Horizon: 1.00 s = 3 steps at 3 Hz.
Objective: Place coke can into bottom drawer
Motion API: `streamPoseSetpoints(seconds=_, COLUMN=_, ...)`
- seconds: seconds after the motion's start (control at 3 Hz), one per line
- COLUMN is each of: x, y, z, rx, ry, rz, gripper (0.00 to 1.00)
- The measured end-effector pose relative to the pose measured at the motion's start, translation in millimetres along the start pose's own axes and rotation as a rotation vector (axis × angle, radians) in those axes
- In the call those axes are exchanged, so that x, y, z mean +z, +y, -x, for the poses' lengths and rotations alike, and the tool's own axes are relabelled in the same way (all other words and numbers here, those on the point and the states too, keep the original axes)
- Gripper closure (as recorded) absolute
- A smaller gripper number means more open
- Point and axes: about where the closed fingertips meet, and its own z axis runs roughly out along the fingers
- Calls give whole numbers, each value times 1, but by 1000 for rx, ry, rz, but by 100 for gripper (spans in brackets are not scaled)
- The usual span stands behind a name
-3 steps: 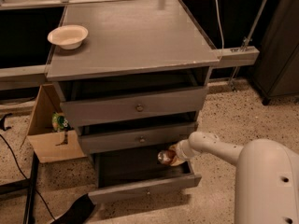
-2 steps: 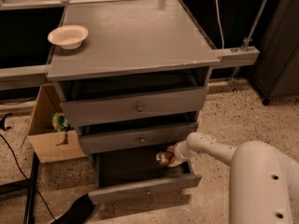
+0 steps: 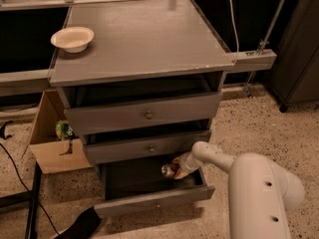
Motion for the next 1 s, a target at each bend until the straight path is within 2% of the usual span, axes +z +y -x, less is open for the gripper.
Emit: streamPoseSetpoints(seconds=1.0, x=38, y=3, z=-19, rx=5, ry=13, rz=25, gripper=100)
